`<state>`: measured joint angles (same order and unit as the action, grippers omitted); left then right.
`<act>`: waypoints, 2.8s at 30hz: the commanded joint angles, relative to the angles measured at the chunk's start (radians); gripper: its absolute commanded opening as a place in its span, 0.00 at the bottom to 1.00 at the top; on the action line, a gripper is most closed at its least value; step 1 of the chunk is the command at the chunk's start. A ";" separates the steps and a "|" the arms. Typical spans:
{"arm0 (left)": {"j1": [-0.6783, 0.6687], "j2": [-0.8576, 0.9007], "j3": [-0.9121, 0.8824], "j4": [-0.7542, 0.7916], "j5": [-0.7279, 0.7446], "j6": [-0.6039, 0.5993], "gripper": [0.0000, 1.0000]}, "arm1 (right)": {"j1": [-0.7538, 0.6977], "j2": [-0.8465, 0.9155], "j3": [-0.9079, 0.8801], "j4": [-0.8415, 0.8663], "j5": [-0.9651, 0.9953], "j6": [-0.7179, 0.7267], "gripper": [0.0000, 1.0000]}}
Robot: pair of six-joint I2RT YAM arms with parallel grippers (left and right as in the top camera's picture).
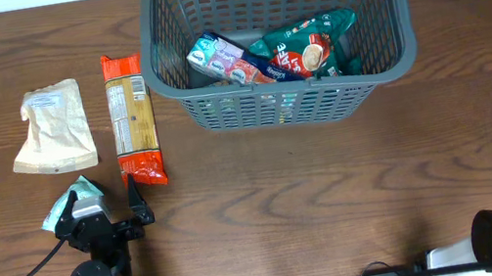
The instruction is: Pack container
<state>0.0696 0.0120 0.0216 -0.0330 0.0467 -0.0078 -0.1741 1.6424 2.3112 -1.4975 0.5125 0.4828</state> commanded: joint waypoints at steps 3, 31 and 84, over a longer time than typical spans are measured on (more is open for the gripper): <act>0.003 -0.002 -0.018 -0.034 -0.010 -0.012 0.99 | -0.061 -0.002 0.008 -0.002 0.019 -0.011 0.99; 0.003 0.351 0.516 -0.546 0.045 -0.053 0.99 | -0.161 -0.001 0.008 0.000 0.021 -0.027 0.99; -0.019 1.629 1.102 -0.560 0.243 0.063 0.98 | -0.161 -0.001 0.008 0.000 0.021 -0.027 0.99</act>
<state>0.0544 1.6291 1.0855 -0.5861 0.3244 0.0277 -0.3321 1.6424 2.3112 -1.4963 0.5205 0.4633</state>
